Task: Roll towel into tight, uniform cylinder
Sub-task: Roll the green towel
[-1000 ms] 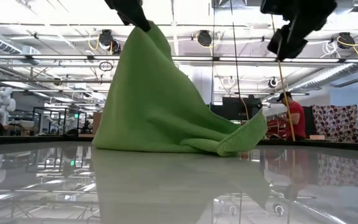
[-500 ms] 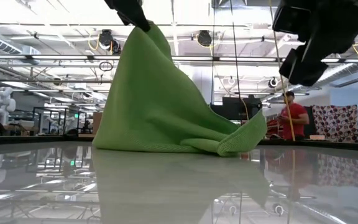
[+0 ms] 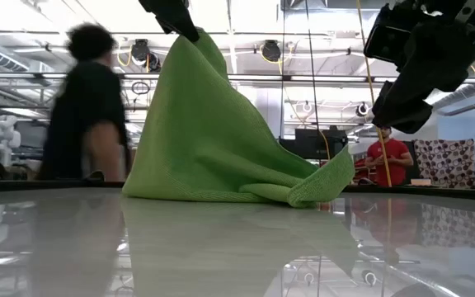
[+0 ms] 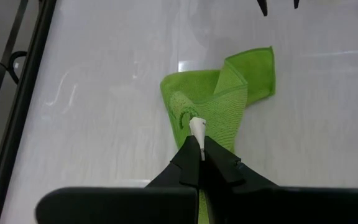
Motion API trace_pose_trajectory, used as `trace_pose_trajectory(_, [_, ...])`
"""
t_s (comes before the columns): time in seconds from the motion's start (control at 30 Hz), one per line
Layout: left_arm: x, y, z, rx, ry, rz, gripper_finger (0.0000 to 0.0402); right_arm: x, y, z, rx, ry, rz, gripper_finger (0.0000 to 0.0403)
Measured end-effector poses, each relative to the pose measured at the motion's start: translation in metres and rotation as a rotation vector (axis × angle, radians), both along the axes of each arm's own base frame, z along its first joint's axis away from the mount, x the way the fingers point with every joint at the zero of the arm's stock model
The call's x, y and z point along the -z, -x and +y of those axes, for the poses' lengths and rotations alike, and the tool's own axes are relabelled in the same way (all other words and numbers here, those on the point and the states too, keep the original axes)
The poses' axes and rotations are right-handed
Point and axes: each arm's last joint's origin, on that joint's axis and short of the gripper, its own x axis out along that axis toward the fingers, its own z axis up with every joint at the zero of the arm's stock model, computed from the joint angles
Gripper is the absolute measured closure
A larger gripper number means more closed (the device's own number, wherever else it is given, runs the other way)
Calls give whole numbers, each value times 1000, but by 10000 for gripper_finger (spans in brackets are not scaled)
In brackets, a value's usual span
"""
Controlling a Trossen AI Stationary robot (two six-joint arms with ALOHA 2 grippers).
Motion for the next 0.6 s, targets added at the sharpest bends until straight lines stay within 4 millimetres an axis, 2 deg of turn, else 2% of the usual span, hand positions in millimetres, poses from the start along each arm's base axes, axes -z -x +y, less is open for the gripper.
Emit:
trace_pose_trajectory(0.2, [0,0,0,2,-1,1,397,0,0,2,-14,2,-4,232])
trace_pose_trajectory(0.37, [0,0,0,3,-2,1,397,-4,-2,9,-69,42,-77,232])
trace_pose_trajectory(0.6, [0,0,0,3,-2,1,397,6,-8,14,-69,81,-79,232])
